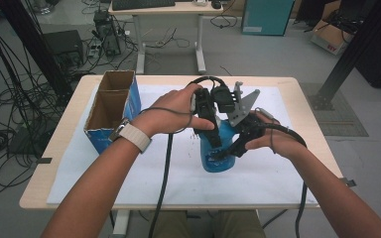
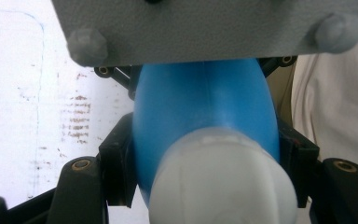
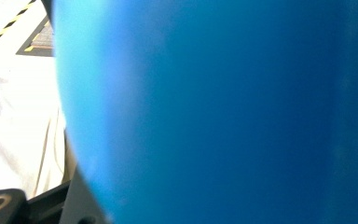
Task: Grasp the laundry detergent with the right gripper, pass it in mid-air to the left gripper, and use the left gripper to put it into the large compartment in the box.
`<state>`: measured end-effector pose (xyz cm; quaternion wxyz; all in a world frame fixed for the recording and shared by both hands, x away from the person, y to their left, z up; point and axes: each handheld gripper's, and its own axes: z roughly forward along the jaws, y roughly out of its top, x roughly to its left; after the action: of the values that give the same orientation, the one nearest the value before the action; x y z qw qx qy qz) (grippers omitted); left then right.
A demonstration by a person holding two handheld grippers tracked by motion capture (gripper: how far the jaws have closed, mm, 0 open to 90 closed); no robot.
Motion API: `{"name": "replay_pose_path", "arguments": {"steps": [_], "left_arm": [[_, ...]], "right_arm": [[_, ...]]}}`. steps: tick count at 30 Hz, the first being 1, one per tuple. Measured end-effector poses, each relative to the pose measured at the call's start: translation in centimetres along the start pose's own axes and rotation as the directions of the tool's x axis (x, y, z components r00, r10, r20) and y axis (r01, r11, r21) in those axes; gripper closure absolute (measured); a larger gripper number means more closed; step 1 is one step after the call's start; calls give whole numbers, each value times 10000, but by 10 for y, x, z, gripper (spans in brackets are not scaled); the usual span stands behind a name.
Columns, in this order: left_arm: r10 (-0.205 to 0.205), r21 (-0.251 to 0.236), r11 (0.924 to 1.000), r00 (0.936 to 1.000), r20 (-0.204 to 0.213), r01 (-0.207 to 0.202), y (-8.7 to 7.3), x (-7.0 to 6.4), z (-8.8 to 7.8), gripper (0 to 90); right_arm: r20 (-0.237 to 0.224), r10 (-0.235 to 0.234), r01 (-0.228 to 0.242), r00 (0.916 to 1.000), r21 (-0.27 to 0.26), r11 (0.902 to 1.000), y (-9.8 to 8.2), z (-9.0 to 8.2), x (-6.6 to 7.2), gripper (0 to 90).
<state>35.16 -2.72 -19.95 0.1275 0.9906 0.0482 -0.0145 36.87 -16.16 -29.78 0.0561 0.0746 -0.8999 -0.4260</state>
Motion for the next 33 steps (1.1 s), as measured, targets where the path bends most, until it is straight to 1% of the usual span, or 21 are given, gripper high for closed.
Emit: {"name": "replay_pose_path", "arguments": {"steps": [5,24,25,26,28,29,31,32,33], "left_arm": [[4,41,10000,10000,46,-4,0,0,0,372],[7,17,10000,10000,21,-7,-1,0,-1,373],[31,15,10000,10000,74,-31,0,0,-1,373],[16,7,10000,10000,13,-16,-1,0,-1,373],[33,14,10000,10000,71,-33,-1,0,-1,373],[14,6,10000,10000,9,-14,-1,0,-1,373],[28,8,10000,10000,22,-28,-1,0,-1,373],[15,27,10000,9998,221,-16,-1,0,0,372],[7,17,10000,10000,10,-7,0,0,-1,373]], "right_arm": [[0,-12,12,10000,0,10000,0,0,0,436],[11,-11,11,10000,-1,10000,0,0,1,436],[7,-7,7,10000,-8,10000,0,0,0,436],[-6,14,-14,10000,-2,10000,0,0,1,436],[7,-20,20,10000,-9,10000,0,0,0,435],[-14,24,-24,10000,-1,10000,0,0,0,435],[-4,-9,9,10000,-15,10000,0,0,0,435],[-6,-2,2,10000,-15,10000,0,0,0,436],[-14,22,-22,10000,3,10000,0,0,0,435]]}}
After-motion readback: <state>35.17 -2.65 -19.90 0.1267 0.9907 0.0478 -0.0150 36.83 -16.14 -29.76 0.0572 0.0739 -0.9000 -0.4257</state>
